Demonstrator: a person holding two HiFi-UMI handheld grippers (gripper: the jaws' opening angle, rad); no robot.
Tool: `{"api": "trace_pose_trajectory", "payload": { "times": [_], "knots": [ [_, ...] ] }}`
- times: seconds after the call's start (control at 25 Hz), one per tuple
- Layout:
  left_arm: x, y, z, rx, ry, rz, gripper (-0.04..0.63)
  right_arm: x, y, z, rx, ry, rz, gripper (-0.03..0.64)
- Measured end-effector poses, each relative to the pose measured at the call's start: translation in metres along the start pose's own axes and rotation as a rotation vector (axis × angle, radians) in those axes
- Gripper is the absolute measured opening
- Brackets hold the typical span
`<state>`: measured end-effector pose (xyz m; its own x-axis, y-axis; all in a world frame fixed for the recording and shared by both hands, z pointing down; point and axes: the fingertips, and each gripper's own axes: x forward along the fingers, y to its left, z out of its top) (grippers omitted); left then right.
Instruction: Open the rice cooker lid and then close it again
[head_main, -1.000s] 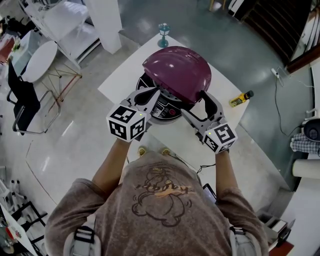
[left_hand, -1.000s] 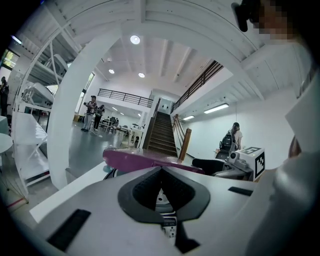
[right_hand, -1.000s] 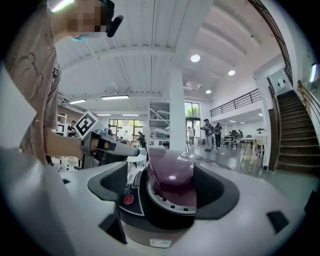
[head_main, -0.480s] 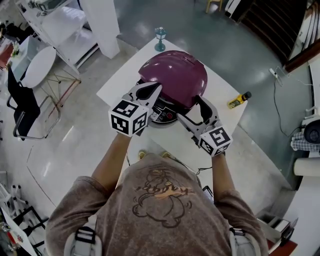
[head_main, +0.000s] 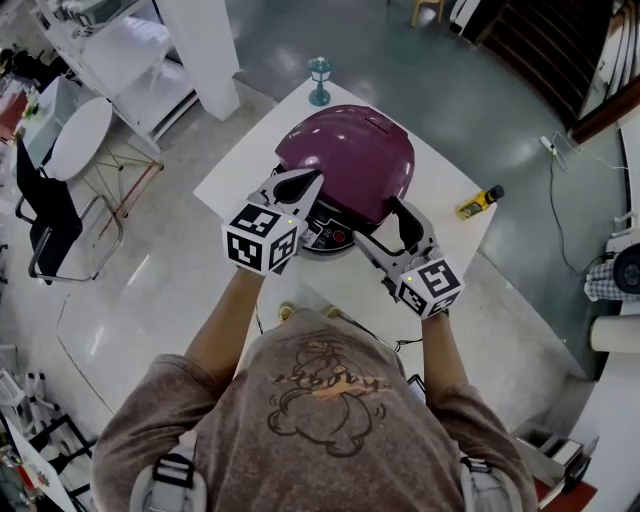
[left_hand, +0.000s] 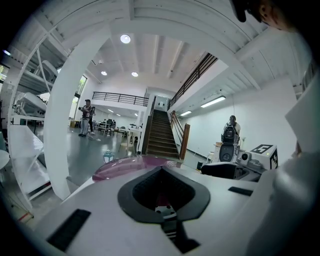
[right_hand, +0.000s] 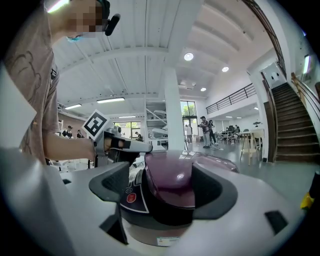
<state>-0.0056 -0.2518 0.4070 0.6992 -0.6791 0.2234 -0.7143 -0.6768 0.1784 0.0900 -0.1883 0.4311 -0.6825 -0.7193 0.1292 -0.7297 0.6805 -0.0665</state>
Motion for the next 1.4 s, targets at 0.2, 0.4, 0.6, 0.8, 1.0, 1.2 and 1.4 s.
{"api": "trace_pose_trajectory", "payload": {
  "times": [0.2, 0.4, 0.6, 0.8, 1.0, 1.2, 1.4],
  "knots": [
    [-0.001, 0.003, -0.009, -0.006, 0.021, -0.004, 0.020, 0.001, 0.001, -0.005, 0.041, -0.002, -0.012, 0.365],
    [0.000, 0.005, -0.022, -0.031, 0.042, -0.001, 0.020, 0.002, 0.002, -0.015, 0.052, 0.025, -0.009, 0.356],
    [0.001, 0.007, -0.033, -0.043, 0.077, 0.003, 0.020, 0.004, 0.002, -0.022, 0.068, 0.043, -0.013, 0.353],
    [0.003, 0.006, -0.037, -0.037, 0.106, -0.003, 0.020, 0.003, 0.001, -0.025, 0.070, 0.050, -0.012, 0.348],
    [0.005, 0.007, -0.042, -0.006, 0.145, 0.000, 0.020, 0.005, 0.001, -0.029, 0.075, 0.058, -0.011, 0.347],
    [0.007, 0.006, -0.047, 0.023, 0.198, -0.005, 0.020, 0.006, 0.002, -0.032, 0.064, 0.084, -0.001, 0.348],
    [0.008, 0.006, -0.050, 0.035, 0.224, -0.017, 0.020, 0.006, 0.002, -0.034, 0.062, 0.093, 0.001, 0.348]
  ]
}}
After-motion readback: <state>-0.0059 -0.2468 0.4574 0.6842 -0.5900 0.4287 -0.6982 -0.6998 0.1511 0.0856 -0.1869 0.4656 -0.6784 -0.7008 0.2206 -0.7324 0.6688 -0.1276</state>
